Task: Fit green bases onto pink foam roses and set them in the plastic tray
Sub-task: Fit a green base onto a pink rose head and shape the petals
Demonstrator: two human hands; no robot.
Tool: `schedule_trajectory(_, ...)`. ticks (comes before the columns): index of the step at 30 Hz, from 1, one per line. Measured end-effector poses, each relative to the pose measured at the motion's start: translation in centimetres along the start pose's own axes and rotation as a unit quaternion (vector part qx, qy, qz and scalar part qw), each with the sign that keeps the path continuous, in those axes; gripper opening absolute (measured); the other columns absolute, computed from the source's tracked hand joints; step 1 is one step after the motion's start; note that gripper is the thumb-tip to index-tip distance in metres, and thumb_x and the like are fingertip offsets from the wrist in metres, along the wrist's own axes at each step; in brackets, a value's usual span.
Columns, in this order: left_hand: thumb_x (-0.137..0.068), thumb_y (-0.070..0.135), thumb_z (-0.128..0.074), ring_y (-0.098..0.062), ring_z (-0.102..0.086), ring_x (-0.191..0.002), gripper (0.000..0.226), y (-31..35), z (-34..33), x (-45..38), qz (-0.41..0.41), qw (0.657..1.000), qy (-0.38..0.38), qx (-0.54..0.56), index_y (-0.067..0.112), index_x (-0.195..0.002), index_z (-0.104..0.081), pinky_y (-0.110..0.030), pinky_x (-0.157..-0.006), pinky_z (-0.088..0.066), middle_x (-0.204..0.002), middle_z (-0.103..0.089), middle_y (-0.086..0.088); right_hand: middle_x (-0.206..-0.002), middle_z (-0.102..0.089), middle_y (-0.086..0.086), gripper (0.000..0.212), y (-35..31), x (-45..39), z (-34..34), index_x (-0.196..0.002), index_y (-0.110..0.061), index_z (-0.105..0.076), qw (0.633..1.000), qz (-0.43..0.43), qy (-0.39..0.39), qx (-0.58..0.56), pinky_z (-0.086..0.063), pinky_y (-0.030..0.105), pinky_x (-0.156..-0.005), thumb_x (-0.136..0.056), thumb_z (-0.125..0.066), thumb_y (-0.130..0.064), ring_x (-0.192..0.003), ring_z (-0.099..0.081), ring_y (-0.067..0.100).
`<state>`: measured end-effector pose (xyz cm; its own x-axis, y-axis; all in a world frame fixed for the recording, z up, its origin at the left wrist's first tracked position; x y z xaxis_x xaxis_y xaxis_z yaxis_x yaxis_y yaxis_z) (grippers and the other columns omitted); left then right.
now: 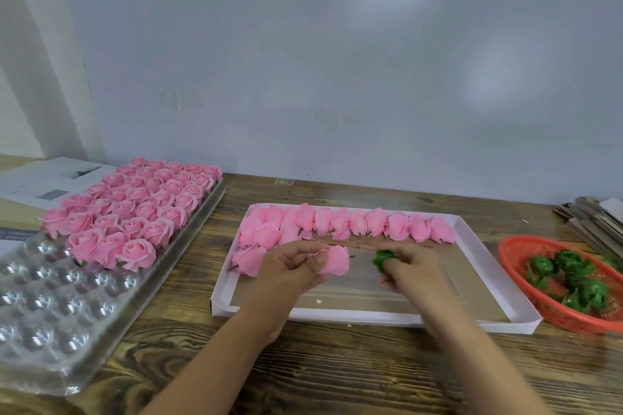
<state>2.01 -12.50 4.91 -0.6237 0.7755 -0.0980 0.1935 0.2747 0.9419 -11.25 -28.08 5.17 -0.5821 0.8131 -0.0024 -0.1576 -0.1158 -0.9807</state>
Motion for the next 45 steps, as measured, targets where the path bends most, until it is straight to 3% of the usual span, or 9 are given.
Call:
schedule_trajectory(5,-0.079,0.024,-0.070,-0.017,-0.073,-0.104,0.017,0.2,-0.5,0.1,-0.011,1.000,-0.018,-0.022,0.027,-0.092,-0.082,-0.023,-0.080,-0.058,-0.105,-0.078,-0.005,-0.073,-0.070,0.007,0.037,-0.8,1.3,-4.1,-0.096,-0.016,-0.074,0.996,0.003,-0.054,-0.066,-0.053,0.019,-0.058,-0.090,-0.049,0.010,-0.059,-0.062,0.007)
schedule_trajectory(9,-0.081,0.026,-0.070,-0.016,-0.072,-0.106,0.019,0.5,-0.4,0.2,-0.016,0.999,-0.016,-0.032,0.030,-0.096,-0.081,-0.023,-0.082,-0.058,-0.107,-0.078,-0.003,-0.098,-0.075,0.008,0.033,-1.2,2.1,-4.8,-0.110,-0.020,-0.073,0.986,0.010,-0.112,-0.122,-0.056,0.023,-0.071,-0.091,-0.057,0.001,-0.084,-0.069,0.013)
schedule_trajectory(13,-0.085,0.021,-0.069,-0.016,-0.072,-0.106,0.017,0.5,-0.3,0.2,-0.016,0.999,-0.009,-0.034,0.028,-0.096,-0.081,-0.023,-0.081,-0.058,-0.108,-0.078,-0.003,-0.105,-0.075,0.005,0.036,-1.0,2.4,-4.5,-0.117,-0.019,-0.069,0.979,0.018,-0.123,-0.162,-0.057,0.027,-0.078,-0.092,-0.055,0.002,-0.099,-0.070,0.019)
schedule_trajectory(17,-0.082,0.024,-0.070,-0.016,-0.073,-0.104,0.017,0.5,-0.3,0.3,-0.012,0.999,-0.003,-0.034,0.028,-0.094,-0.081,-0.023,-0.081,-0.058,-0.107,-0.078,-0.004,-0.107,-0.075,0.002,0.037,-1.0,2.7,-4.4,-0.120,-0.018,-0.067,0.981,0.051,-0.117,-0.147,-0.057,0.025,-0.078,-0.093,-0.057,0.004,-0.098,-0.070,0.016)
schedule_trajectory(22,-0.089,0.016,-0.069,-0.017,-0.073,-0.103,0.018,0.3,0.0,0.1,-0.006,0.999,0.010,-0.040,0.028,-0.092,-0.081,-0.024,-0.081,-0.059,-0.105,-0.078,-0.004,-0.095,-0.076,-0.004,0.032,-0.6,2.6,-4.1,-0.113,-0.016,-0.067,0.985,0.091,-0.062,-0.130,-0.059,0.026,-0.069,-0.087,-0.067,0.002,-0.082,-0.070,0.008)
schedule_trajectory(28,-0.080,0.025,-0.070,-0.018,-0.073,-0.102,0.017,0.5,-0.2,0.2,-0.008,0.999,0.000,-0.035,0.025,-0.093,-0.081,-0.024,-0.080,-0.059,-0.105,-0.078,-0.007,-0.101,-0.076,0.000,0.036,-0.6,2.4,-4.2,-0.111,-0.019,-0.068,0.985,0.131,-0.049,-0.105,-0.055,0.040,-0.089,-0.081,-0.076,-0.002,-0.096,-0.071,0.016)
schedule_trajectory(37,-0.081,0.026,-0.071,-0.017,-0.073,-0.102,0.017,0.5,-0.4,0.2,-0.010,0.999,-0.013,-0.042,0.029,-0.095,-0.081,-0.023,-0.081,-0.058,-0.104,-0.078,-0.006,-0.097,-0.077,-0.009,0.038,-0.5,2.4,-4.5,-0.107,-0.024,-0.070,0.979,0.150,-0.062,-0.124,-0.053,0.013,-0.077,-0.080,-0.074,0.003,-0.094,-0.072,0.008)
schedule_trajectory(43,-0.081,0.026,-0.070,-0.017,-0.073,-0.103,0.018,0.5,-0.4,0.3,-0.006,0.999,-0.017,-0.042,0.028,-0.095,-0.081,-0.022,-0.081,-0.057,-0.104,-0.078,-0.006,-0.101,-0.076,-0.009,0.039,-0.1,2.3,-4.7,-0.117,-0.017,-0.069,0.978,0.147,-0.063,-0.132,-0.052,0.013,-0.080,-0.080,-0.075,-0.002,-0.098,-0.071,0.007)
schedule_trajectory(45,-0.081,0.027,-0.070,-0.018,-0.073,-0.104,0.018,0.4,-0.3,0.2,0.002,0.999,-0.014,-0.036,0.026,-0.095,-0.081,-0.022,-0.081,-0.057,-0.105,-0.078,-0.007,-0.107,-0.074,-0.011,0.036,-0.2,2.5,-4.8,-0.116,-0.027,-0.071,0.978,0.153,-0.072,-0.123,-0.052,0.019,-0.087,-0.085,-0.072,-0.008,-0.105,-0.069,0.007)
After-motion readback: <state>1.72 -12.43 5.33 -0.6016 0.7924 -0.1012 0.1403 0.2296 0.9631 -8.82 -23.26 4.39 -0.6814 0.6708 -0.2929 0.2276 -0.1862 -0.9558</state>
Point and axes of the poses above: each hand's wrist, its own x-axis away from the middle knuckle, its own z-axis out of the back of the hand, y = z × x, the point moved 8 cm from there along -x, towards the middle knuckle
